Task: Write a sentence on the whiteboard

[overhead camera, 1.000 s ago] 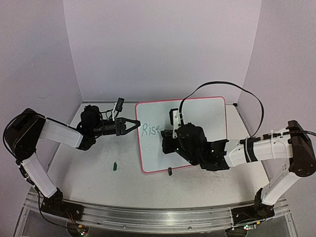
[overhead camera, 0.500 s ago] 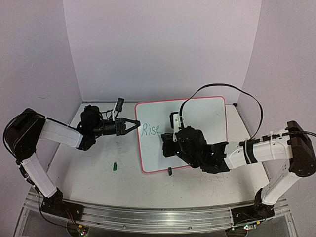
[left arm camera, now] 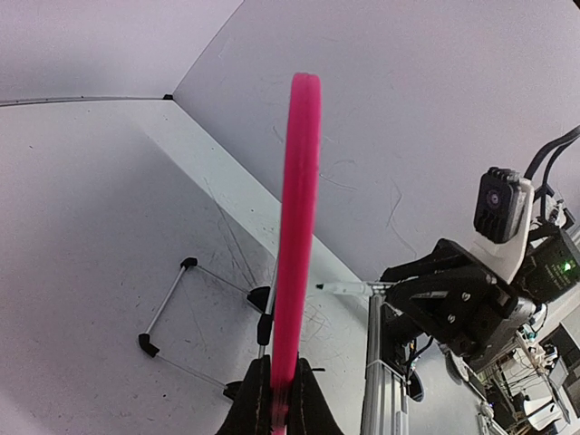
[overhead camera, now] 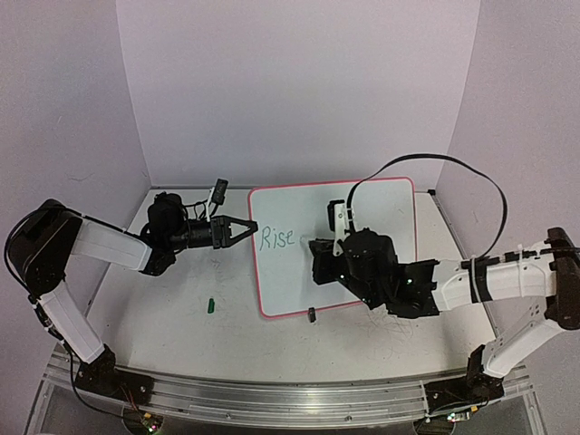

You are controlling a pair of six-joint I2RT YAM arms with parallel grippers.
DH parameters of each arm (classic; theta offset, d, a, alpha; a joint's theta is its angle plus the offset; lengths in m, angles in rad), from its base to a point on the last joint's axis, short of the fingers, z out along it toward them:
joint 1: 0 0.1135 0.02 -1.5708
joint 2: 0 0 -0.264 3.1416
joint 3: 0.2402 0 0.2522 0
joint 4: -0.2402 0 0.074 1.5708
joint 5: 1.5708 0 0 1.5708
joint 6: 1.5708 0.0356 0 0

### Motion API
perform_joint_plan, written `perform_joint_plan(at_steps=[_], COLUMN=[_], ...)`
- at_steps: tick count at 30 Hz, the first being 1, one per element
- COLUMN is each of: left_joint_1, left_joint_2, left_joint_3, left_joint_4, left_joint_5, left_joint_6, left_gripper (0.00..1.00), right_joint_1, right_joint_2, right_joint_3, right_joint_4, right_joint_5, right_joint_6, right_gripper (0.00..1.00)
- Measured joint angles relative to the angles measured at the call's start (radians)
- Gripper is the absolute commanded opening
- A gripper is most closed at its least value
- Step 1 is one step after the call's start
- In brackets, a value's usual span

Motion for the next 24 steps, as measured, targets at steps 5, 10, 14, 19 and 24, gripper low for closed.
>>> perform_joint_plan(at_steps=[5,10,14,19,24], left_joint_1=[0.0,0.0,-0.001,-0.001,-0.001], left_joint_2=[0.0,-0.001,-0.002,-0.002,-0.002], left_joint_3=[0.0,0.0,0.0,0.0,0.0], left_joint_4=[0.0,0.0,-0.001,-0.001,-0.001], left_joint_5=[0.001,0.0,0.001,0.001,0.001], left_joint_6=[0.001,0.001,0.002,0.001,0.001], left_gripper=[0.0,0.0,0.0,0.0,0.0], right_joint_1=[-0.007,-0.008,-0.008,-0.008,-0.008], right_joint_2=[-0.024,0.004,0.033,0.043,0.043], right_joint_3=[-0.008,-0.008,-0.007,-0.004,0.007], right_joint_4=[0.023,0.034,0.036,0.036,0.039], right_joint_5=[-0.011,-0.028,-0.038,-0.038,-0.037], right_joint_6=[-0.015,-0.036,-0.047,-0.052,-0.056], right_gripper=[0.0,0.0,0.0,0.0,0.0])
